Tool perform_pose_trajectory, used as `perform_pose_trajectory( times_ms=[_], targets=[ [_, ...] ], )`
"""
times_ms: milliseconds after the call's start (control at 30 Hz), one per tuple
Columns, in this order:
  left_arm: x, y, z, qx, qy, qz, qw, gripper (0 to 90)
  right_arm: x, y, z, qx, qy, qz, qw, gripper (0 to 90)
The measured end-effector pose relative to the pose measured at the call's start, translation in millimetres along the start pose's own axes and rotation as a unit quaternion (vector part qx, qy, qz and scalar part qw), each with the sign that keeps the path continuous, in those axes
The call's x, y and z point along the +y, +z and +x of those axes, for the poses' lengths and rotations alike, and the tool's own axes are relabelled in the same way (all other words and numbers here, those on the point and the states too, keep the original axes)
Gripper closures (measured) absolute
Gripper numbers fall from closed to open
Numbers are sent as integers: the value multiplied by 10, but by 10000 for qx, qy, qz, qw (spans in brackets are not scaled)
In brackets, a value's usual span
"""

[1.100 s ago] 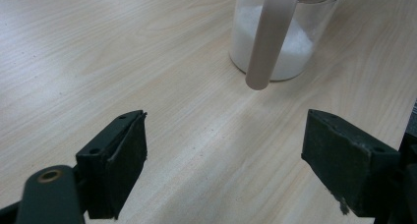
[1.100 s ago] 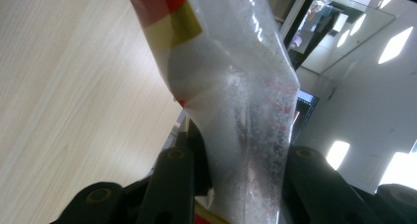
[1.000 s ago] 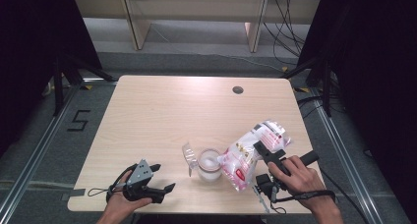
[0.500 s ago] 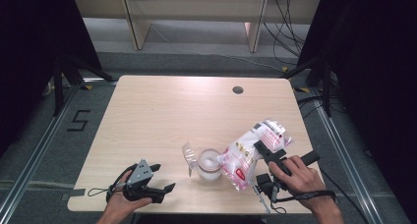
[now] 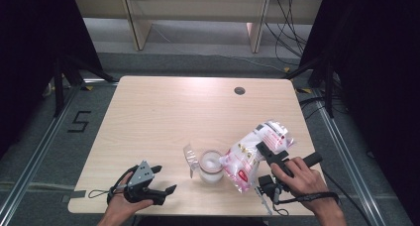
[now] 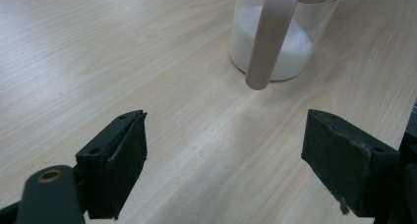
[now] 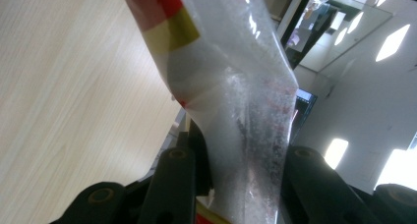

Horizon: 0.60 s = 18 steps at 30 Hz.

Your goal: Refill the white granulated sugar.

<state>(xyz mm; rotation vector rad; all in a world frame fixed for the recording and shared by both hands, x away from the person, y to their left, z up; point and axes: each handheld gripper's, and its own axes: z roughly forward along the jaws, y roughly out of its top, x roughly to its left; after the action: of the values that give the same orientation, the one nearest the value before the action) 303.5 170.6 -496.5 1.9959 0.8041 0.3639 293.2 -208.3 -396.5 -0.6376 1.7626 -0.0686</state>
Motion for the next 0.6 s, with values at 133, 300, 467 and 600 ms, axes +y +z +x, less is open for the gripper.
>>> perform_pose_trajectory(
  times_ms=[133, 300, 467, 600],
  targets=[
    [-5, 13, -9, -43, -11, -91, 9999, 168, 21, 1, 3, 124, -86, 175, 9997, 744],
    [-1, 4, -5, -8, -5, -30, 10000, 168, 34, 0, 3, 21, -164, 156, 9997, 745],
    [-6, 17, -19, -45, -90, -125, 9999, 168, 48, -19, -24, -14, -214, 165, 9996, 746],
    [-6, 14, -14, -40, -62, -96, 9999, 168, 34, -27, -10, 37, -30, 197, 9998, 746]
  ],
)
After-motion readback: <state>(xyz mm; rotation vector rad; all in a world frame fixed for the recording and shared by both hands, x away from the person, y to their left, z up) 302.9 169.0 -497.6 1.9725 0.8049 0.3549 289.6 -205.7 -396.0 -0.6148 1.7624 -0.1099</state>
